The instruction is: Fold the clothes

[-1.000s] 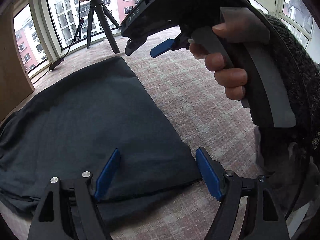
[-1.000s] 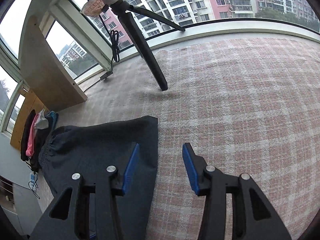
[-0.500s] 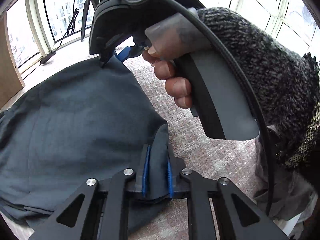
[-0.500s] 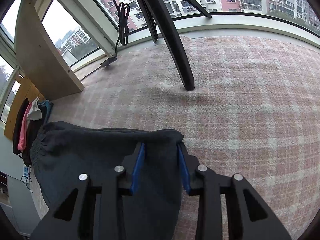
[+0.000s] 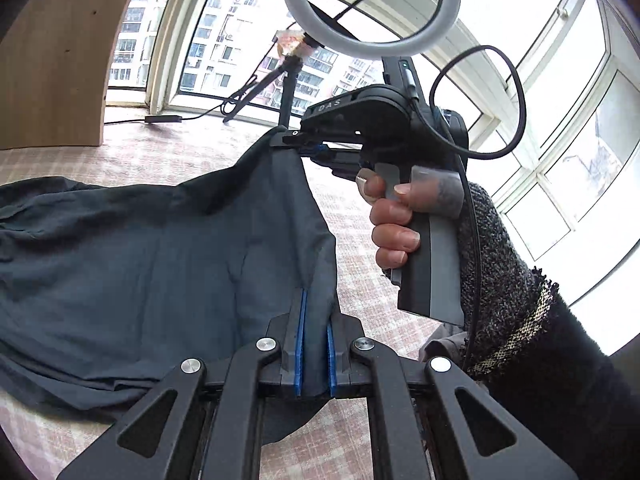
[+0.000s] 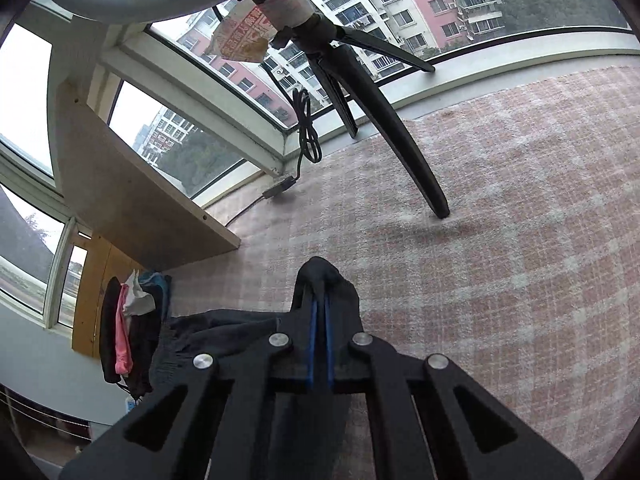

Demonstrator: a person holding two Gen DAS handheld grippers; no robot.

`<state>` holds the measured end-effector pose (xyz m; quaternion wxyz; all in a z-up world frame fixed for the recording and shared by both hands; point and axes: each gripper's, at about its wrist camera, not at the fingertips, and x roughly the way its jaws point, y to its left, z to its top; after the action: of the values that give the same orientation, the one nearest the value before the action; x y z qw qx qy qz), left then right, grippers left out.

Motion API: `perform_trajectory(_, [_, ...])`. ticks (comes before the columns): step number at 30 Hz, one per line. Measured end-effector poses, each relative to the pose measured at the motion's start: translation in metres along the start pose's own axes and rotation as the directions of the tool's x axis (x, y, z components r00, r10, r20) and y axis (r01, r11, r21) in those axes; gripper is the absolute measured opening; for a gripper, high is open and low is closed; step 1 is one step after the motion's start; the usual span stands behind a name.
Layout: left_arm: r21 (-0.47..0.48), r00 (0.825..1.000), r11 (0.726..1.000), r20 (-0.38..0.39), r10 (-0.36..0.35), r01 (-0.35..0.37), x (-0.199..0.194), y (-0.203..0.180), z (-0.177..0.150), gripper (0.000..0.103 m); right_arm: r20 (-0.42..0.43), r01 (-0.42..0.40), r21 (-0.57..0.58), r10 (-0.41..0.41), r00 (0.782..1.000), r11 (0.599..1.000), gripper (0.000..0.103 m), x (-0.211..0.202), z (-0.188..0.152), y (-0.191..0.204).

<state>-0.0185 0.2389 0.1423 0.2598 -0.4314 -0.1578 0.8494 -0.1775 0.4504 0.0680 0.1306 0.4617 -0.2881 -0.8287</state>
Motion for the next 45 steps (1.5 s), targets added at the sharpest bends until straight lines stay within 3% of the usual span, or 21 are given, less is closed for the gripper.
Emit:
perform_trajectory(5, [-0.160, 0.995, 0.985, 0.092, -0.049, 0.063, -0.082, 0.085, -0.015, 0.007, 0.042, -0.013, -0.094, 0.017, 0.999, 0.995, 0.003, 0.009, -0.007, 0.101])
perform_trajectory(8, [-0.228, 0.993, 0.972, 0.110, -0.032, 0.056, -0.120, 0.140, -0.030, 0.007, 0.055, 0.017, -0.169, -0.008, 0.998, 0.985, 0.003, 0.036, -0.021, 0.170])
perform_trajectory(14, [-0.368, 0.995, 0.929, 0.094, 0.013, 0.022, -0.158, 0.252, -0.055, 0.006, -0.004, 0.107, -0.297, -0.113, 0.994, 0.949, 0.003, 0.138, -0.068, 0.276])
perform_trajectory(20, [-0.436, 0.997, 0.900, 0.066, 0.032, 0.000, -0.166, 0.332, -0.067, 0.006, -0.040, 0.173, -0.356, -0.200, 0.979, 0.918, 0.003, 0.219, -0.100, 0.326])
perform_trajectory(24, [-0.379, 0.995, 0.921, -0.003, 0.099, -0.093, -0.155, 0.351, -0.071, 0.008, -0.068, 0.191, -0.409, -0.238, 0.969, 0.892, 0.003, 0.259, -0.114, 0.342])
perform_trajectory(26, [-0.347, 0.988, 0.925, -0.068, 0.142, -0.157, -0.153, 0.356, -0.072, 0.019, -0.094, 0.187, -0.441, -0.252, 0.963, 0.878, 0.004, 0.269, -0.118, 0.347])
perform_trajectory(28, [-0.328, 0.984, 0.929, -0.090, 0.151, -0.172, -0.163, 0.360, -0.070, 0.020, -0.092, 0.167, -0.418, -0.224, 0.970, 0.893, 0.007, 0.255, -0.115, 0.346])
perform_trajectory(32, [-0.180, 0.971, 0.954, -0.051, 0.235, -0.240, -0.198, 0.350, -0.053, 0.020, 0.003, -0.015, -0.261, 0.016, 1.000, 0.965, 0.038, 0.149, -0.103, 0.305])
perform_trajectory(33, [-0.145, 0.968, 0.957, -0.037, 0.249, -0.252, -0.204, 0.345, -0.045, 0.020, 0.031, 0.006, -0.239, 0.001, 1.000, 0.971, 0.048, 0.124, -0.112, 0.285])
perform_trajectory(34, [-0.110, 0.968, 0.961, -0.030, 0.250, -0.252, -0.205, 0.339, -0.035, 0.020, 0.060, 0.027, -0.216, -0.014, 0.998, 0.976, 0.051, 0.100, -0.120, 0.265])
perform_trajectory(36, [-0.033, 0.972, 0.971, -0.021, 0.234, -0.235, -0.199, 0.321, -0.013, 0.020, 0.116, 0.066, -0.167, -0.047, 0.992, 0.984, 0.051, 0.050, -0.138, 0.226])
perform_trajectory(38, [0.065, 0.976, 0.974, -0.001, 0.218, -0.218, -0.180, 0.296, 0.008, 0.028, 0.159, 0.103, -0.114, -0.084, 0.984, 0.988, 0.051, 0.005, -0.156, 0.186])
perform_trajectory(40, [0.147, 0.984, 0.974, -0.016, 0.176, -0.172, -0.148, 0.268, 0.024, 0.028, 0.112, 0.121, -0.055, -0.114, 0.987, 0.991, 0.049, 0.001, -0.185, 0.149])
perform_trajectory(42, [0.206, 0.990, 0.973, -0.071, 0.119, -0.102, -0.108, 0.244, 0.035, 0.028, 0.064, 0.130, -0.012, -0.129, 0.990, 0.991, 0.036, 0.010, -0.211, 0.124])
perform_trajectory(44, [0.254, 0.984, 0.966, -0.155, 0.082, -0.041, -0.066, 0.223, 0.043, 0.028, 0.028, 0.132, 0.018, -0.133, 0.991, 0.991, 0.034, 0.024, -0.229, 0.109])
perform_trajectory(45, [0.279, 0.978, 0.959, -0.184, 0.097, -0.043, -0.048, 0.213, 0.049, 0.028, 0.013, 0.132, 0.031, -0.132, 0.991, 0.991, 0.034, 0.031, -0.237, 0.104])
